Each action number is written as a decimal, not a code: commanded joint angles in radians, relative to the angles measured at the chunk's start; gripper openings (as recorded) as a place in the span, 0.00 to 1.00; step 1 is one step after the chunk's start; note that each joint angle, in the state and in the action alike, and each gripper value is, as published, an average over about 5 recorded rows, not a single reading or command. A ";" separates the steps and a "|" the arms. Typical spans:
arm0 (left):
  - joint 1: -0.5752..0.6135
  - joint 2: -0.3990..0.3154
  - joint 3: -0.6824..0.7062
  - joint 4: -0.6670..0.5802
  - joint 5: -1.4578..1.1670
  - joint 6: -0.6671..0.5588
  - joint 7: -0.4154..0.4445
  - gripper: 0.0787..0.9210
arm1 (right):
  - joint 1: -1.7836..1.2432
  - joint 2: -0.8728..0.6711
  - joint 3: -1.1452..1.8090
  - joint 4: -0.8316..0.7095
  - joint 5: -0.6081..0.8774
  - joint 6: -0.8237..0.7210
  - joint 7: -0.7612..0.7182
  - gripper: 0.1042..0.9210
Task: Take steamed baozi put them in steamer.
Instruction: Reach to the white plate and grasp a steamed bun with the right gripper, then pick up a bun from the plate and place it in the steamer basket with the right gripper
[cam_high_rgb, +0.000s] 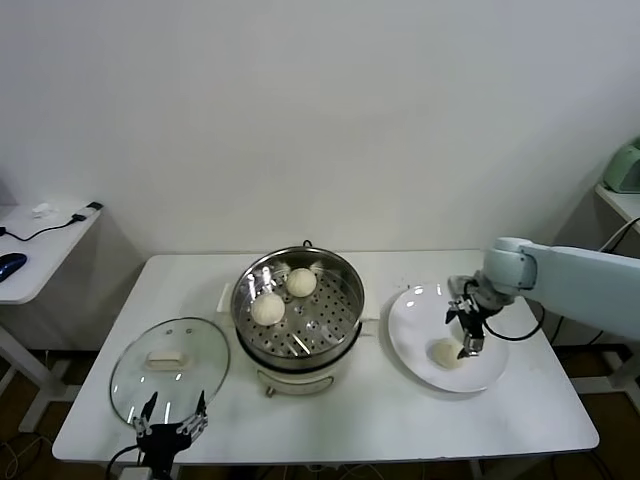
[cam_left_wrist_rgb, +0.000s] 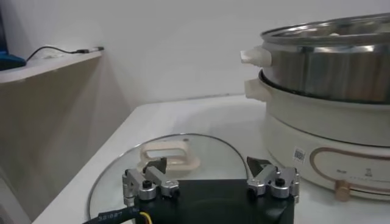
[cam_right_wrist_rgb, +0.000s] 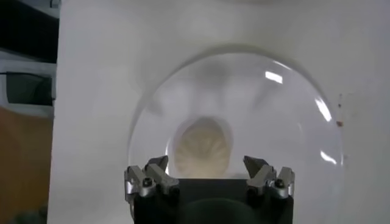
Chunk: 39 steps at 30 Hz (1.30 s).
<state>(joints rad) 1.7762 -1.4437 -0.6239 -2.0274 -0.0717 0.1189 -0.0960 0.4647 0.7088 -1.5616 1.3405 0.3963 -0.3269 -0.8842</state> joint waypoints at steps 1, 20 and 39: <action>-0.001 0.003 0.001 0.002 -0.001 -0.001 0.000 0.88 | -0.113 0.002 0.062 -0.054 -0.040 -0.008 0.015 0.88; 0.005 0.004 0.006 -0.004 0.001 0.002 -0.002 0.88 | -0.109 0.024 0.084 -0.061 -0.035 -0.019 0.009 0.65; 0.007 0.005 0.022 -0.033 0.008 0.005 0.000 0.88 | 0.615 0.332 -0.028 0.004 0.132 0.312 -0.193 0.63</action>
<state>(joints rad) 1.7841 -1.4397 -0.6034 -2.0582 -0.0645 0.1240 -0.0967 0.8214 0.8901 -1.5876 1.3147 0.4674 -0.1583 -1.0164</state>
